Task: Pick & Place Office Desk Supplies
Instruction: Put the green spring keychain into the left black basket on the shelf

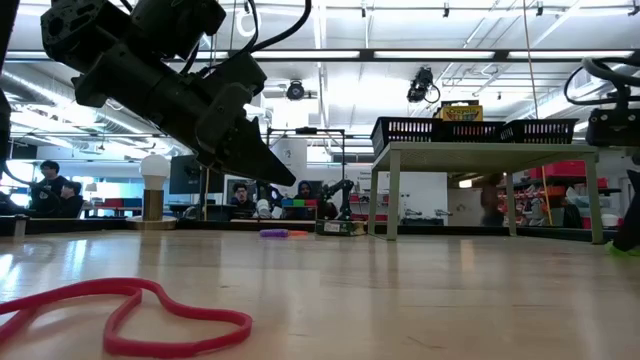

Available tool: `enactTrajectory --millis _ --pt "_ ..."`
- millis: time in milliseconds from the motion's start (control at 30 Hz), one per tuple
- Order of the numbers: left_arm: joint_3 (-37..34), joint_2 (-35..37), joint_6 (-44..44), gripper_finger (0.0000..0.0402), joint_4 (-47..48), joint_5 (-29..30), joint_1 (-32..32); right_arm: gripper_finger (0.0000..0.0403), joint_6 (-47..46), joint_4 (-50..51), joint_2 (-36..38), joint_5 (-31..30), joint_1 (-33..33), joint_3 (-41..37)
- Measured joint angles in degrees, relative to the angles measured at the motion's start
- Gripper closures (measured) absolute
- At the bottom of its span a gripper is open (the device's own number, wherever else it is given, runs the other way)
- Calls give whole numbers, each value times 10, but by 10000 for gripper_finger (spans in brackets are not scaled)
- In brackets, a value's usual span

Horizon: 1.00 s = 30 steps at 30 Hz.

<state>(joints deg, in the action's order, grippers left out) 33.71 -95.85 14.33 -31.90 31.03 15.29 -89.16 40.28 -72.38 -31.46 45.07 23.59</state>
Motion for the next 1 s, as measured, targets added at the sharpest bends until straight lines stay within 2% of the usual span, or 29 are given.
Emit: enactTrajectory --millis 133,300,433,633,800,1000 --pt "0 0 -17 386 0 9 0 348 29 0 0 0 -12 0" --pt "0 0 -12 387 0 107 -2 381 71 22 0 7 -17 26" --pt "0 0 -16 394 0 98 -15 373 124 61 0 -6 -17 91" --pt "0 0 -14 393 0 81 -33 372 233 107 0 -74 -34 217" --pt "0 0 -28 393 0 29 -28 372 363 134 0 -109 -112 318" --pt "0 0 -44 393 -16 -17 -9 371 532 128 0 -157 -269 421"
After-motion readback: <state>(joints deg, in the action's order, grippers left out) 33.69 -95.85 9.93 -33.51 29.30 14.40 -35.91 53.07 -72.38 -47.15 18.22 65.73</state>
